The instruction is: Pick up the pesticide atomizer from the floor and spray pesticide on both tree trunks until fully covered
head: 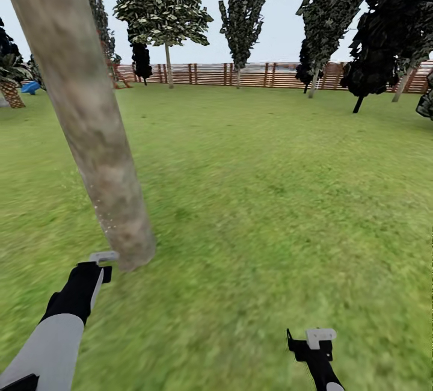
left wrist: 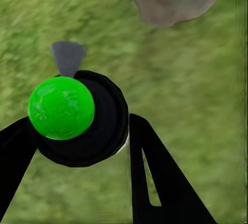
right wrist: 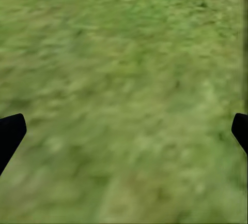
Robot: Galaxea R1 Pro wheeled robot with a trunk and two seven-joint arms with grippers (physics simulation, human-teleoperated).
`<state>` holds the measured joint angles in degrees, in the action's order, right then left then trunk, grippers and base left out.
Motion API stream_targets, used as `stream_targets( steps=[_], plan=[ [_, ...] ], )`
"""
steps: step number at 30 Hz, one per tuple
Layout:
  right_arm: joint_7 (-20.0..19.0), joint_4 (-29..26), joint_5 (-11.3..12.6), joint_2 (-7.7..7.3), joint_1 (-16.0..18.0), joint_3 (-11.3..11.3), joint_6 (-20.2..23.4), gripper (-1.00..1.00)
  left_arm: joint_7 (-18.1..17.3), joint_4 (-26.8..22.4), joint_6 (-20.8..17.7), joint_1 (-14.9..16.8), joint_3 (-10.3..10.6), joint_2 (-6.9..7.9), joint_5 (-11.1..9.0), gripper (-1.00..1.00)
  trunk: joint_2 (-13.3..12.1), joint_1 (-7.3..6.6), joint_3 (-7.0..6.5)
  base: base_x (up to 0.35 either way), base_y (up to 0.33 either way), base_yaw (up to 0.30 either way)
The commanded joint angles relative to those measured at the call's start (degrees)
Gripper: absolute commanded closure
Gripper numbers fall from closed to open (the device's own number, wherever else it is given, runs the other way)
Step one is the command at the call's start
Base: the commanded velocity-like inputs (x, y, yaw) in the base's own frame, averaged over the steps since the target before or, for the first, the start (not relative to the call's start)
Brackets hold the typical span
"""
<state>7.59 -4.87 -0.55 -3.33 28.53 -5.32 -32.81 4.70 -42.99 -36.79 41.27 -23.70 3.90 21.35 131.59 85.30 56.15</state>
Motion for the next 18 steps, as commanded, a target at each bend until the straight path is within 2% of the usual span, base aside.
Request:
stream_targets(
  steps=[1,11,18],
  plan=[
    [0.5,0.0,-0.1,-0.01,0.0,-0.5,-0.1,-1.0,0.1,0.0,-0.2,0.0,0.0,-0.02,-0.1,1.0,0.0,0.0,0.05,0.144,-0.263,0.0],
    [0.5,0.0,-0.1,-0.01,0.0,-0.5,-0.1,-1.0,0.1,0.0,-0.3,0.0,0.0,-0.03,-0.1,1.0,0.0,0.0,0.05,0.139,-0.263,0.016],
    [0.5,0.0,-0.1,-0.01,0.0,-0.6,-0.1,-1.0,0.1,0.0,-0.3,0.0,-0.2,0.07,-0.1,1.0,0.0,0.0,0.05,0.155,-0.253,0.247]
  ],
)
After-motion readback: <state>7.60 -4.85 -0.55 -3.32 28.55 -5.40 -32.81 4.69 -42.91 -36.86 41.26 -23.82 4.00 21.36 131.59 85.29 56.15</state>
